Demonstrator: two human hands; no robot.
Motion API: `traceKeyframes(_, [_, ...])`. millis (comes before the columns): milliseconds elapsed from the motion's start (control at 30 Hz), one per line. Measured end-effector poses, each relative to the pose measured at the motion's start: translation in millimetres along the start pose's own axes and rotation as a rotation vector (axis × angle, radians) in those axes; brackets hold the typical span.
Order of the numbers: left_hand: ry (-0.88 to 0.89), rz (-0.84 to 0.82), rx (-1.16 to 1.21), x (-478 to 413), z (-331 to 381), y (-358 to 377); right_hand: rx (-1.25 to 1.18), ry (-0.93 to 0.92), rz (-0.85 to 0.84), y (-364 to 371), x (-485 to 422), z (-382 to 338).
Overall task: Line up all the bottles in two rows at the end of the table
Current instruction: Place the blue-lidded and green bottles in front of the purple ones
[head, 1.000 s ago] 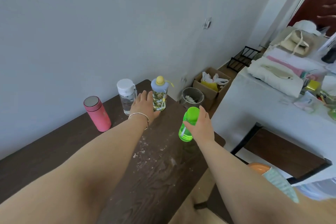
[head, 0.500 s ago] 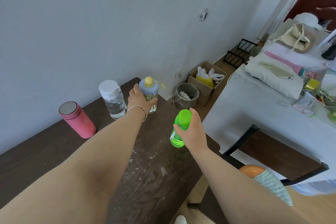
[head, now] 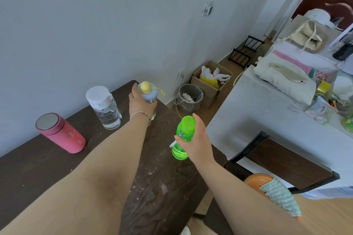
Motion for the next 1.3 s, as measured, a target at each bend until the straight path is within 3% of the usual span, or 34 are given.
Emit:
traceKeyframes(767, [0.121,-0.038,0.027,71,-27,-41,0.076,0.029,0.007,-1,14,-14])
traceKeyframes(1067, [0.098,-0.112,-0.022,123,-46,-81,0.065,0.032,0.083,-14,47,-42])
traceKeyframes(1300, [0.100,-0.057,-0.011,176,-57,-130,-0.007,-0.002,0.085,-20,82,-67])
Point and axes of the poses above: each hand's wrist, its own x-axis away from the middle knuckle, its own y-axis out of the palm, z = x × y, the point moved 7 cm from there along -x, towards the middle knuckle, and after that the axes turned 1 degree about -y, right-handed, at the moved point
